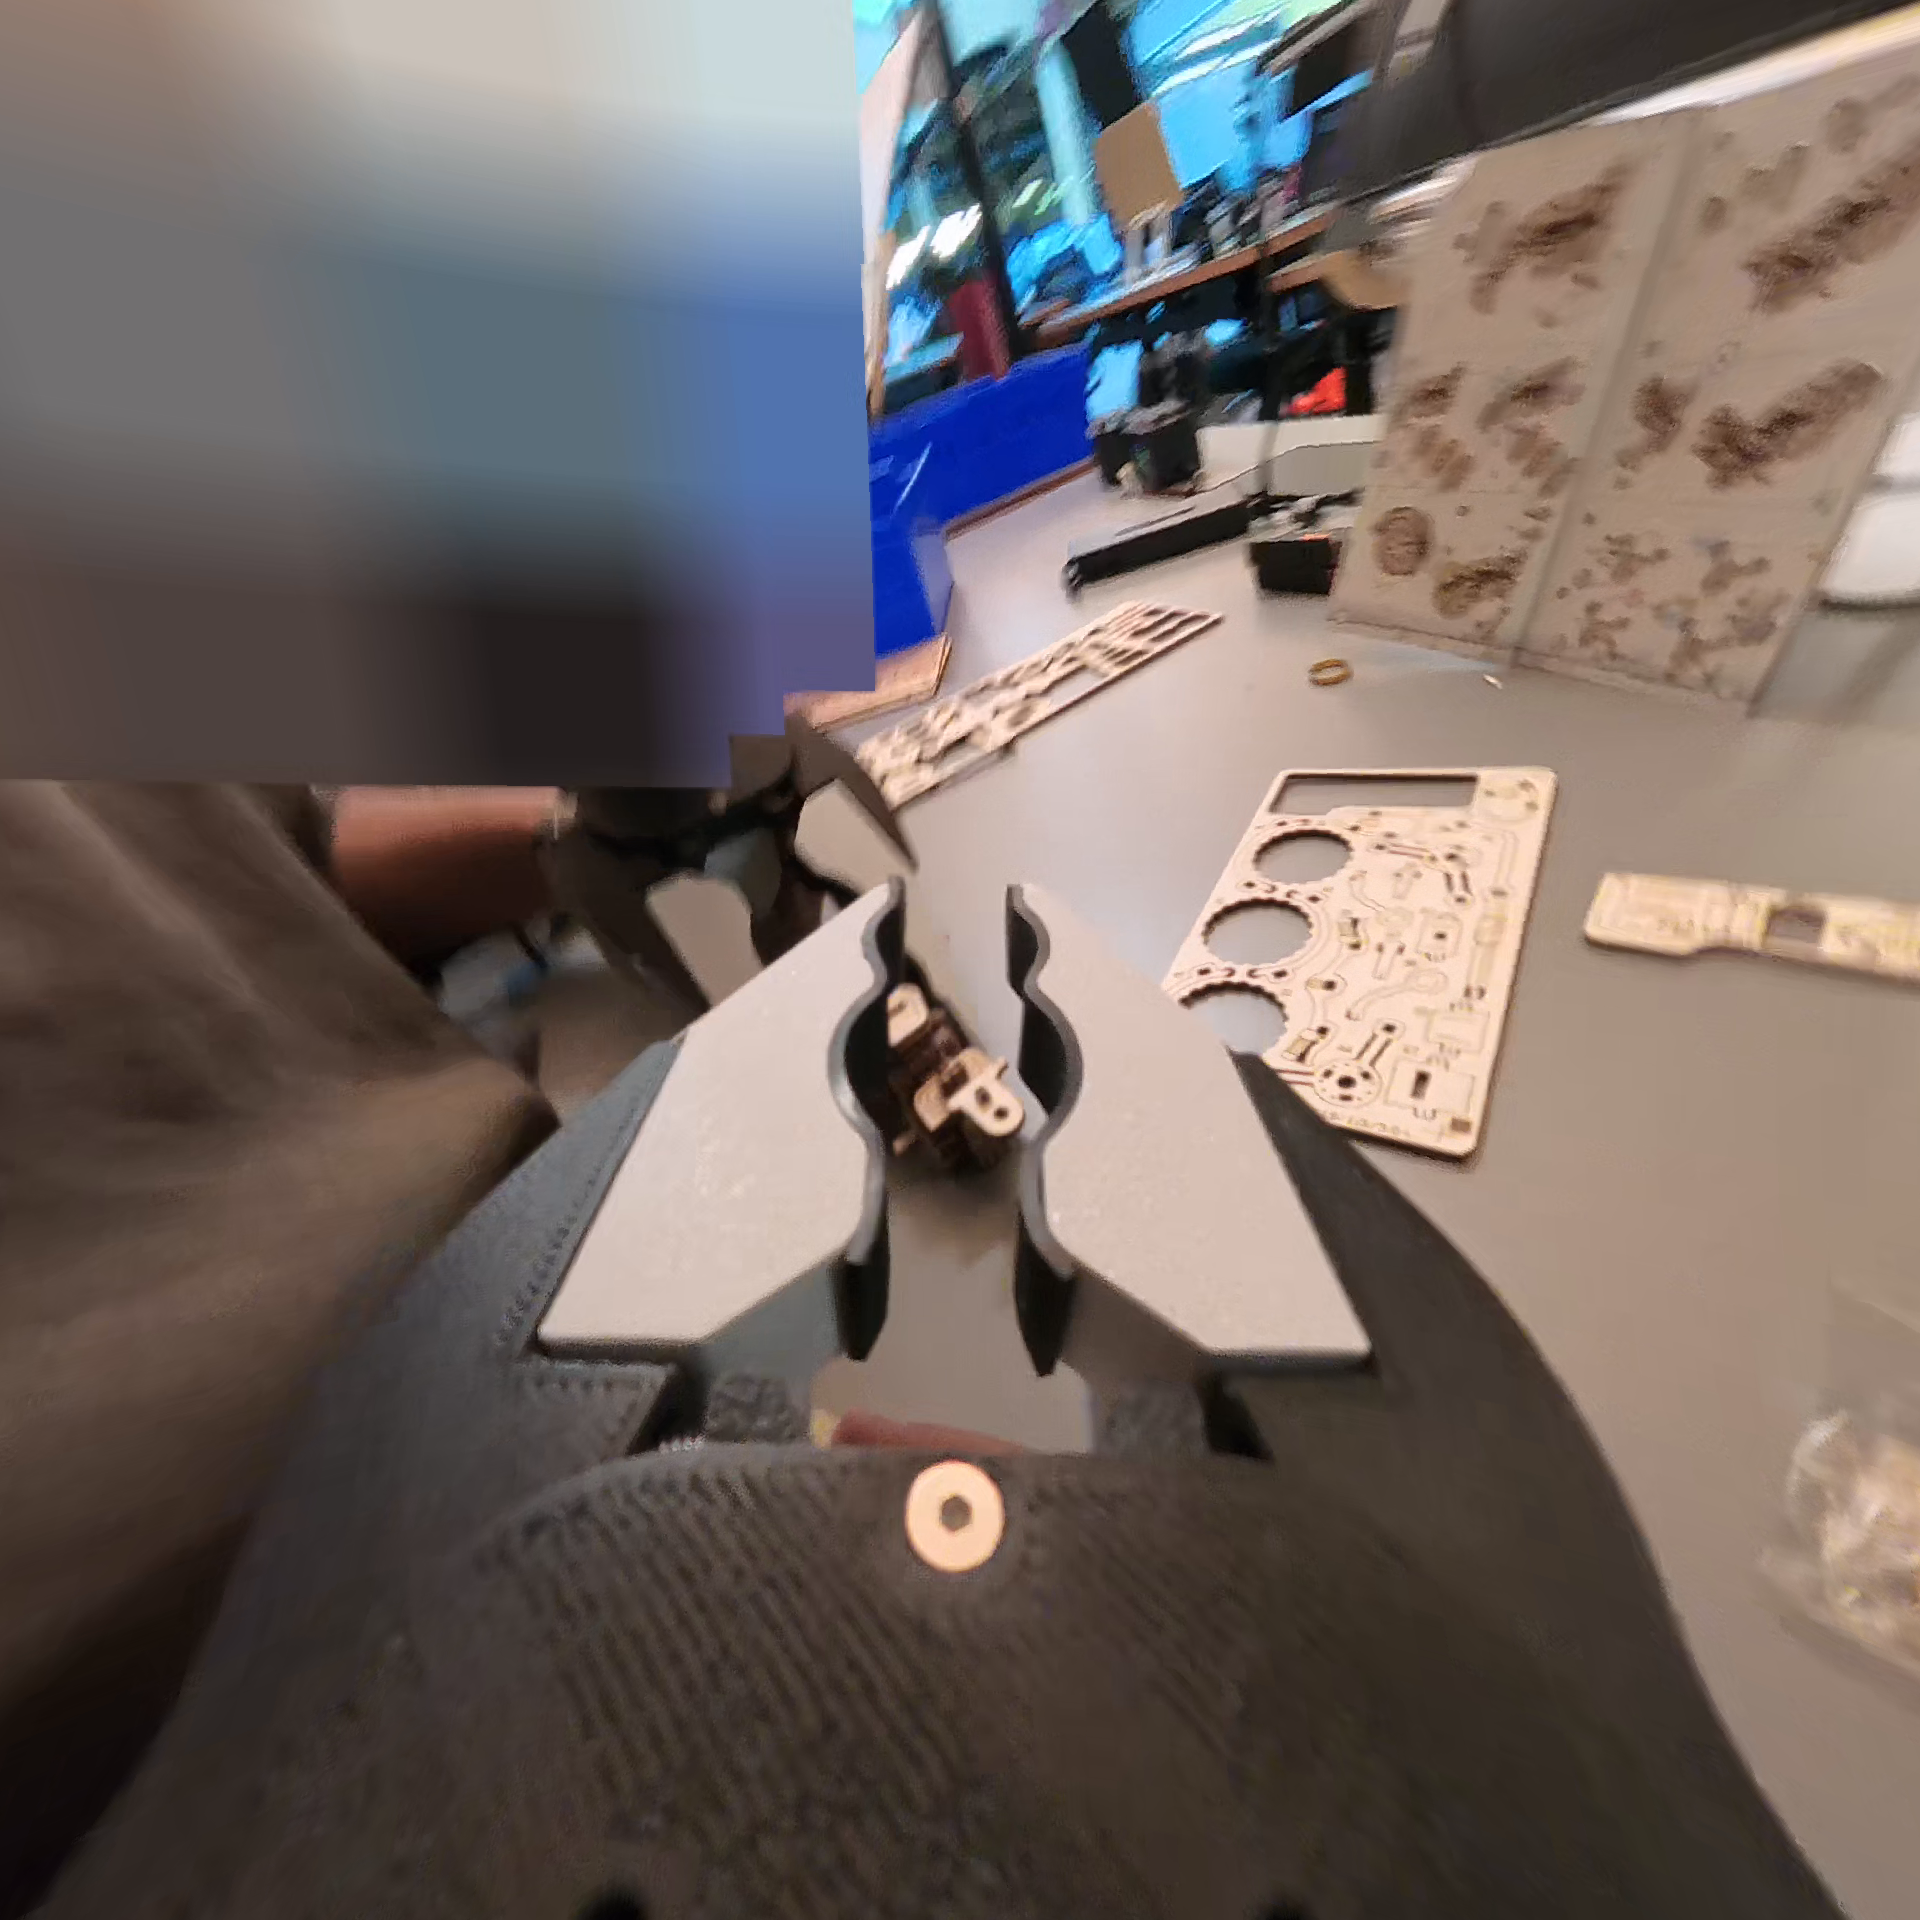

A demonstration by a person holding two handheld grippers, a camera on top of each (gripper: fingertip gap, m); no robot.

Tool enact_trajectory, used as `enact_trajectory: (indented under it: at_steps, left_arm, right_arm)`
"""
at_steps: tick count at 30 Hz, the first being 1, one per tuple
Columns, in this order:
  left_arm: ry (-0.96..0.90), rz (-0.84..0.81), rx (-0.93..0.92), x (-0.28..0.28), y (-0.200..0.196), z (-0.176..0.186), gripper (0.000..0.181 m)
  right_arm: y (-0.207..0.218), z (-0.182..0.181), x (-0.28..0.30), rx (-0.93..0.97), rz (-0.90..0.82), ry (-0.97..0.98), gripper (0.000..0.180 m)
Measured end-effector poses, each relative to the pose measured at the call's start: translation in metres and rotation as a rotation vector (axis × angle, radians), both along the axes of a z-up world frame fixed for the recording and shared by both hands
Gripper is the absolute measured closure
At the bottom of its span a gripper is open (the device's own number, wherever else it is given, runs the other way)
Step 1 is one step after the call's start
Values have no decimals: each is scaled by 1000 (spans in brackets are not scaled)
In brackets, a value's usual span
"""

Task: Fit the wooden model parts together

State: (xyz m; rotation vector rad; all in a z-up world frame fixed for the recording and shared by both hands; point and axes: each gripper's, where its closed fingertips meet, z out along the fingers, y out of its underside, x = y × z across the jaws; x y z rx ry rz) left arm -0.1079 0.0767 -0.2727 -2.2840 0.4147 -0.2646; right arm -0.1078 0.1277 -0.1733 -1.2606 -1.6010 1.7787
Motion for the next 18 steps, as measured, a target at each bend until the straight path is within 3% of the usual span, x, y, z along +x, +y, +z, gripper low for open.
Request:
enact_trajectory:
  at_steps: [4, 10, 18]
  left_arm:
    - [-42, 9, 16, -2, 0, 5, 152]
    - [-72, 14, 18, -3, 0, 7, 154]
    - [-41, 6, 21, -2, 0, 5, 153]
  right_arm:
    - [-29, -16, 13, 321, 119, 59, 167]
    - [-57, -78, 25, 832, 233, 2, 167]
    - [-61, -86, 22, 906, 210, -34, 162]
